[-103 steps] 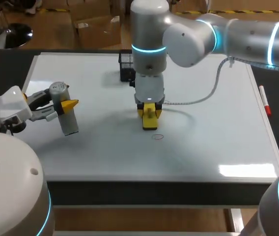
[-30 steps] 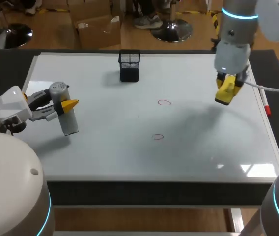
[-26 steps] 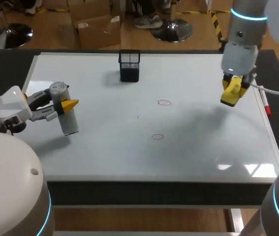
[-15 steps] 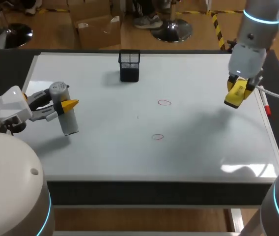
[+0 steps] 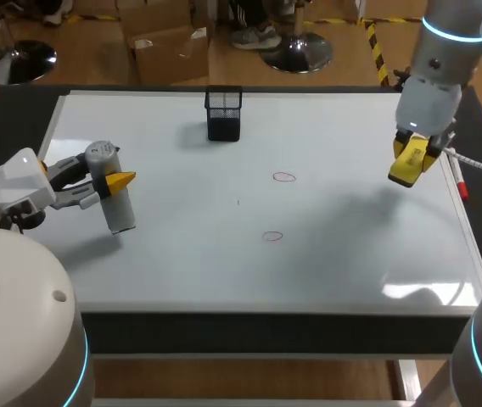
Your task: Pick up the inspection probe, press it on each red-marked spot on the whiteboard one by one, put down the probe, pick up the eraser, and wipe off all the red marks.
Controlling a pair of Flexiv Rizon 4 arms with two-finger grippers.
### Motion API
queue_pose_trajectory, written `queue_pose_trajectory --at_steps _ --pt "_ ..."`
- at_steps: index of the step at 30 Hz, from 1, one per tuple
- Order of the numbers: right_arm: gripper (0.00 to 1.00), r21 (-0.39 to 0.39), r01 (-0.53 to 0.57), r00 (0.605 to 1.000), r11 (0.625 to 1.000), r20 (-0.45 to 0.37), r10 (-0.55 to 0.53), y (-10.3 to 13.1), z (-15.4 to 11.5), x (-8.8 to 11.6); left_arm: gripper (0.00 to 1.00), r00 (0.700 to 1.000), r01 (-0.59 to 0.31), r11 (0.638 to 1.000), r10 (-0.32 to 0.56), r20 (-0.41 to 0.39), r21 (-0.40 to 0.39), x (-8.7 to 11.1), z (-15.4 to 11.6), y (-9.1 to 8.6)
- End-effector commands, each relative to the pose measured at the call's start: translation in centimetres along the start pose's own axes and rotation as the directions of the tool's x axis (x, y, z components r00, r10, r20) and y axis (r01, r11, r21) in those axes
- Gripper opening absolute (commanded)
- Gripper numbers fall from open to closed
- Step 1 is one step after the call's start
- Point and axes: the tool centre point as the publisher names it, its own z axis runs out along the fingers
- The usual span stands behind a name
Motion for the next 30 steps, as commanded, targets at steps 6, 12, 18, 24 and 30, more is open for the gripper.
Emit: queue_pose_trajectory --at_steps 6,12,18,24,30 --pt "0.00 0.002 0.002 1.000 1.000 -0.001 -0.002 0.0 -0.1 0.1 0.00 0.999 0.002 1.000 -0.002 -0.047 0.008 0.9 1.4 -0.2" --pt "0.00 0.002 0.002 1.000 1.000 -0.001 -0.002 0.0 -0.1 0.1 0.00 0.991 -0.002 0.999 0.007 -0.135 0.037 1.8 5.2 -1.1" --pt "0.00 0.002 0.002 1.000 1.000 -0.001 -0.002 0.0 -0.1 0.1 0.00 0.974 -0.010 0.998 0.023 -0.226 0.058 2.9 9.6 -2.0" --pt "0.00 0.002 0.002 1.000 1.000 -0.001 -0.002 0.0 -0.1 0.1 0.00 0.952 -0.010 0.997 0.033 -0.305 0.077 4.0 14.0 -2.7" --pt "0.00 0.002 0.002 1.000 1.000 -0.001 -0.002 0.0 -0.1 0.1 0.00 0.921 0.002 0.997 0.027 -0.388 0.073 5.2 18.7 -2.7"
